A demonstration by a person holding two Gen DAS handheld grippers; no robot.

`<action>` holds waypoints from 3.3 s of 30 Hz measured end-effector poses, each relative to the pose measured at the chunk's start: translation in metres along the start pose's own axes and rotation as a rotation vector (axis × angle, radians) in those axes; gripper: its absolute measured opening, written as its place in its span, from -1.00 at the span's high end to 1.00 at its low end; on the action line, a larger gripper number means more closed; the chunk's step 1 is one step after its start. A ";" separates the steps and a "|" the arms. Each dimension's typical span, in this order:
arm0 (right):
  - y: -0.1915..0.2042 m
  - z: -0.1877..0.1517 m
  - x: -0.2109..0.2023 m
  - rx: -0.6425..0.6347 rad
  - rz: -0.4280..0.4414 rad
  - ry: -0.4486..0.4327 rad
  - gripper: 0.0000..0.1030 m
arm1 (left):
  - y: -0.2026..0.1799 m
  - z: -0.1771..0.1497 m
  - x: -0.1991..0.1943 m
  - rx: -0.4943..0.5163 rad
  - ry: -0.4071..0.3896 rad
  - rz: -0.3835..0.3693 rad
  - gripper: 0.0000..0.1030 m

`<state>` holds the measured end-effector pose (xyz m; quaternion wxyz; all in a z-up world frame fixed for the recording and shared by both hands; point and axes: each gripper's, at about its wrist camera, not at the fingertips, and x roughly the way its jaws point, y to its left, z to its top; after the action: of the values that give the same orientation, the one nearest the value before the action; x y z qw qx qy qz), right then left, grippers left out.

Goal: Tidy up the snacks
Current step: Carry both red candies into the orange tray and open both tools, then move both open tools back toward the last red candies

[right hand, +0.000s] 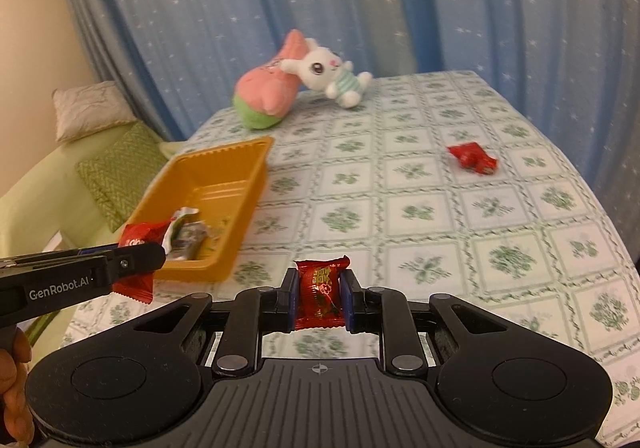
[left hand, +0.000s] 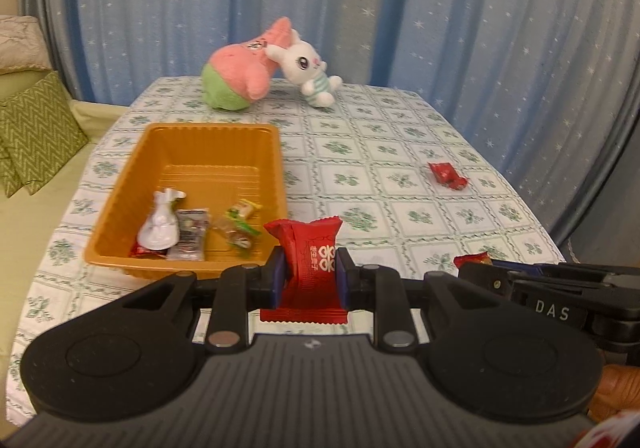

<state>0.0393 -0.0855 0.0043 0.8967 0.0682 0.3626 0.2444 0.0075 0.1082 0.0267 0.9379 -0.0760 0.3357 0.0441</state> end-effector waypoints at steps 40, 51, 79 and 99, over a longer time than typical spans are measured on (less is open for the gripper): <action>0.084 0.023 0.072 -0.140 0.125 0.056 0.58 | 0.099 0.026 0.010 -0.060 0.004 0.091 0.55; 0.099 0.047 0.113 -0.156 0.150 0.066 0.58 | 0.128 0.043 0.042 -0.039 0.036 0.089 0.55; 0.095 0.059 0.162 -0.127 0.160 0.102 0.58 | 0.153 0.040 0.088 -0.027 0.069 0.096 0.17; 0.088 0.065 0.157 -0.058 0.187 0.075 -0.23 | 0.163 0.028 0.064 -0.076 0.051 0.120 0.14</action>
<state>0.1465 0.0712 -0.0191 0.8575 0.0663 0.3808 0.3396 0.0527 0.2756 -0.0111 0.9211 -0.0925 0.3616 0.1108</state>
